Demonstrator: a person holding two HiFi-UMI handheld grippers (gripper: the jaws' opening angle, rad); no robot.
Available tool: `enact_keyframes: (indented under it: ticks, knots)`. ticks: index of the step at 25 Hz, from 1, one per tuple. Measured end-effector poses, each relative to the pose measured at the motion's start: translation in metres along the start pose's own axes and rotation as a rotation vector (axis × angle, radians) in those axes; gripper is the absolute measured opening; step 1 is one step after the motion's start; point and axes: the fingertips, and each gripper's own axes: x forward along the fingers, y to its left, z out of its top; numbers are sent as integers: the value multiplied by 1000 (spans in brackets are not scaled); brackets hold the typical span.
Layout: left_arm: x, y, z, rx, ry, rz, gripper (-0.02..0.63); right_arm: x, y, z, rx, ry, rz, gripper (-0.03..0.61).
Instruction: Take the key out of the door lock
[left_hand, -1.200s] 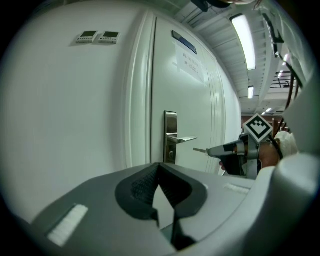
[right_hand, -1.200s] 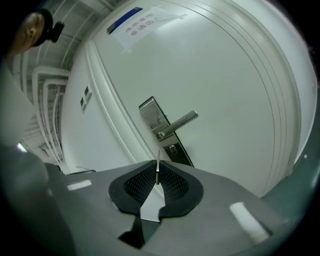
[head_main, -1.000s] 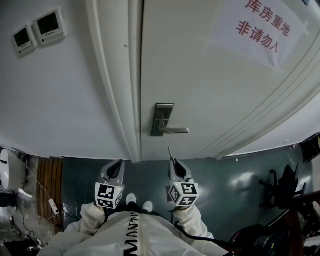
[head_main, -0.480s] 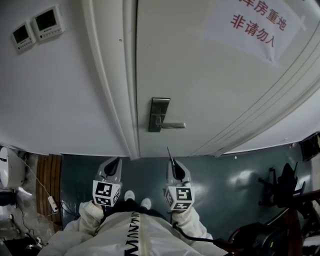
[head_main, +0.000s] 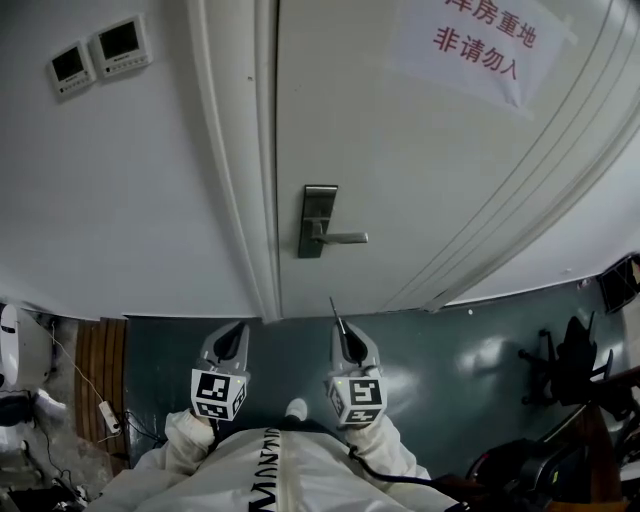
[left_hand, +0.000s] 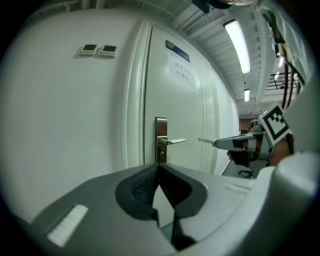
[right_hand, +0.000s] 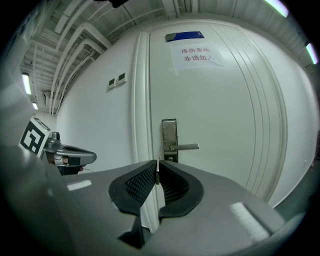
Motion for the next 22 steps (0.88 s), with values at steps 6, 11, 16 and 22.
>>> enact_keyframes:
  ticks: [6, 11, 16, 22]
  knots:
    - [-48, 7, -13, -14, -7, -7, -1, -29, 39, -2, -11, -19, -15, 23]
    - [-106, 17, -27, -40, -21, 2, 0, -58, 85, -11, -23, -21, -12, 23]
    - [-153, 20, -39, -52, -30, 2, 0, -90, 114, -17, -33, -21, -29, 23]
    - [-184, 13, -55, -67, -22, -9, -2, -123, 121, -27, -25, -3, -64, 23]
